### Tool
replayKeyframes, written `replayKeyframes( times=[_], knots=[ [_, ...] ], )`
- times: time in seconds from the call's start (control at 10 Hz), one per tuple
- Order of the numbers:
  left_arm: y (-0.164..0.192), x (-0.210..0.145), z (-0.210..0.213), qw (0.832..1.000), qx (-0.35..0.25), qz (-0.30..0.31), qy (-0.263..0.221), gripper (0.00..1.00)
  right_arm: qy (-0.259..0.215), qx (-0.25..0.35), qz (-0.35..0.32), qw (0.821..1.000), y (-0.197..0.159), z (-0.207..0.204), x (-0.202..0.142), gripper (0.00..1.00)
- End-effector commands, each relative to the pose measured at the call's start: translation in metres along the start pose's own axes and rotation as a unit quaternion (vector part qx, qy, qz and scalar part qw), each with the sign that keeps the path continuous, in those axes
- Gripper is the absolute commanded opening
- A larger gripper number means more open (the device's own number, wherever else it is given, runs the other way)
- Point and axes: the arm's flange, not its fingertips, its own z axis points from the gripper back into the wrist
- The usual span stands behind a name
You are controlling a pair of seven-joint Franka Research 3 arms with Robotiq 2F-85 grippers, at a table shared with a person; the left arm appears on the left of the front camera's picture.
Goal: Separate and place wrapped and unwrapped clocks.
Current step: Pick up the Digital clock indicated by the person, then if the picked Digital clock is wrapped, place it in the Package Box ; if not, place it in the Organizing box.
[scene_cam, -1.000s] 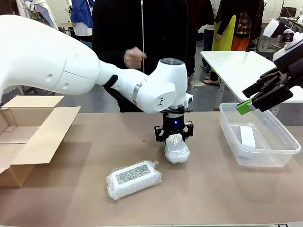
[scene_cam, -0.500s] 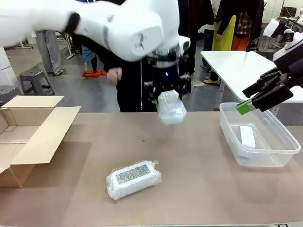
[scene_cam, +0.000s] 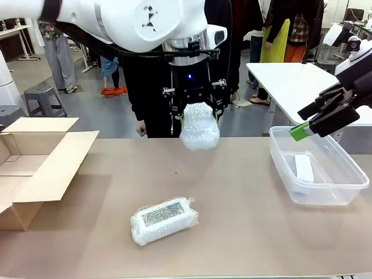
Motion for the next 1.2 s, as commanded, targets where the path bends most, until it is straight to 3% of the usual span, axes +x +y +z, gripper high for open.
replayKeyframes(
  times=[0.0, 1.1],
  knots=[
    [-0.0027, 0.0007, 0.0195, 0.999, 0.001, 0.012, -0.032, 0.56, -0.007, 0.014, -0.006, 1.0, -0.0001, -0.0019, 0.0005, 1.0],
    [-0.0027, 0.0007, 0.0195, 0.999, 0.001, 0.012, -0.032, 0.56, -0.007, 0.014, -0.006, 1.0, -0.0001, -0.0019, 0.0005, 1.0]
  ],
)
